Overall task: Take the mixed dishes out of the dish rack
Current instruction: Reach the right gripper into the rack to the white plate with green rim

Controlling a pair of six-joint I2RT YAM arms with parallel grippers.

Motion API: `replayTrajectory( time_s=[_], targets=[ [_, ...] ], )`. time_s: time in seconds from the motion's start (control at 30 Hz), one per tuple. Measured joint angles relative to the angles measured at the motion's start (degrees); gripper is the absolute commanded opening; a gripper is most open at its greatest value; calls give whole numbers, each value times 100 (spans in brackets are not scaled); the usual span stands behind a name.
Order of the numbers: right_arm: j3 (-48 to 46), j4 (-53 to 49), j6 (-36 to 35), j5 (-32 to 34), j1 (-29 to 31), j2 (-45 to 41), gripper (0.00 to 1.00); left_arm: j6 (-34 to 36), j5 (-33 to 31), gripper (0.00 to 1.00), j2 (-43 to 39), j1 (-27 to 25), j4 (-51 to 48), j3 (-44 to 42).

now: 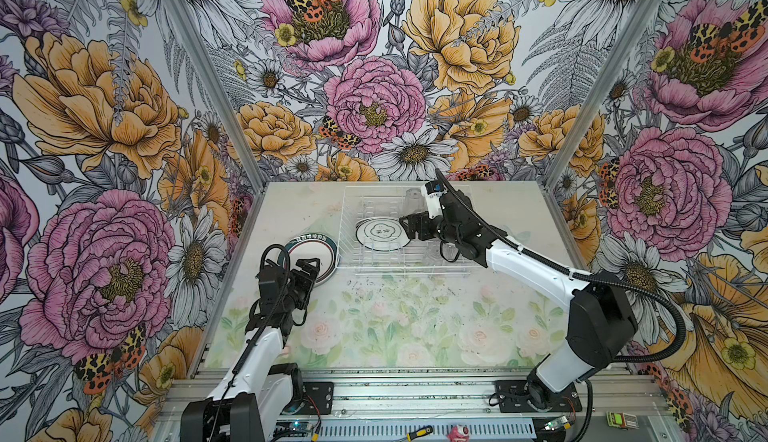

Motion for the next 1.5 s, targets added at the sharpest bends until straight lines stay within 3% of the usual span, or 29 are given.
replayTrajectory(
  time_s=[0.27,0.67,1.5],
  targets=[
    [492,-321,-553,-212,0,612,79,501,26,99,-125,-227,-50,258],
    [1119,-573,-1097,-201,0,1502,76,984,83,99,-293,-723,-2,686],
    [1325,-634,-1416,-20,181,1740,55,1032,72,99,-420,-946,44,612]
  ],
)
